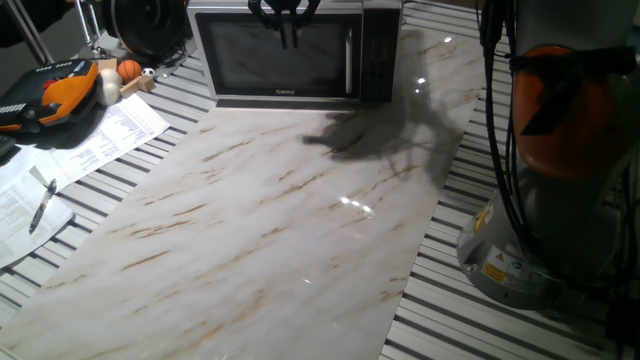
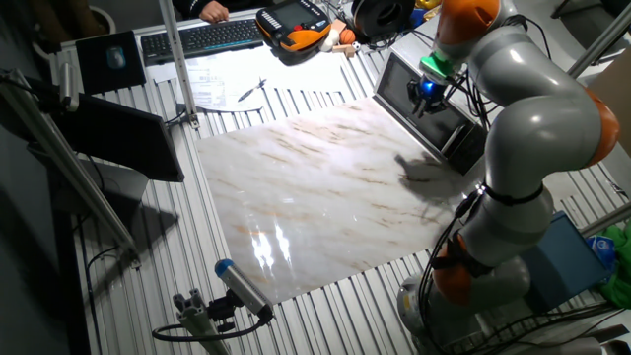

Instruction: Open the microwave door

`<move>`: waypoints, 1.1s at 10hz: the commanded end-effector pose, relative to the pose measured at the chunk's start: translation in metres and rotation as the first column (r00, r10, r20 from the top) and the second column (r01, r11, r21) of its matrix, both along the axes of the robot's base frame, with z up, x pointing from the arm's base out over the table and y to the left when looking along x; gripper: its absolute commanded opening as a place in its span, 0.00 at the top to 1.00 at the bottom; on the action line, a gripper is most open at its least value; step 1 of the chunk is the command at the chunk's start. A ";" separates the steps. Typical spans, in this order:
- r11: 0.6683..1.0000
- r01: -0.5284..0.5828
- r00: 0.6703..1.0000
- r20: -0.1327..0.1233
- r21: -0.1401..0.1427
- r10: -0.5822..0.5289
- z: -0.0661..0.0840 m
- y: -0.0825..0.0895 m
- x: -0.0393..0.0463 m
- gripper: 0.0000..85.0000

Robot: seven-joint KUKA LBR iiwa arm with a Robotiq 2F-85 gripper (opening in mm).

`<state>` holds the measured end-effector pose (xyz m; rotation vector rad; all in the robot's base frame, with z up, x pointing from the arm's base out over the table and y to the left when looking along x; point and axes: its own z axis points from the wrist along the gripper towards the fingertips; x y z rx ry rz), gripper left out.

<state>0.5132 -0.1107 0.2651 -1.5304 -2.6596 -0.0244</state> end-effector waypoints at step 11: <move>0.996 0.088 0.994 -0.056 -0.027 -0.090 0.000 -0.002 -0.0006 0.80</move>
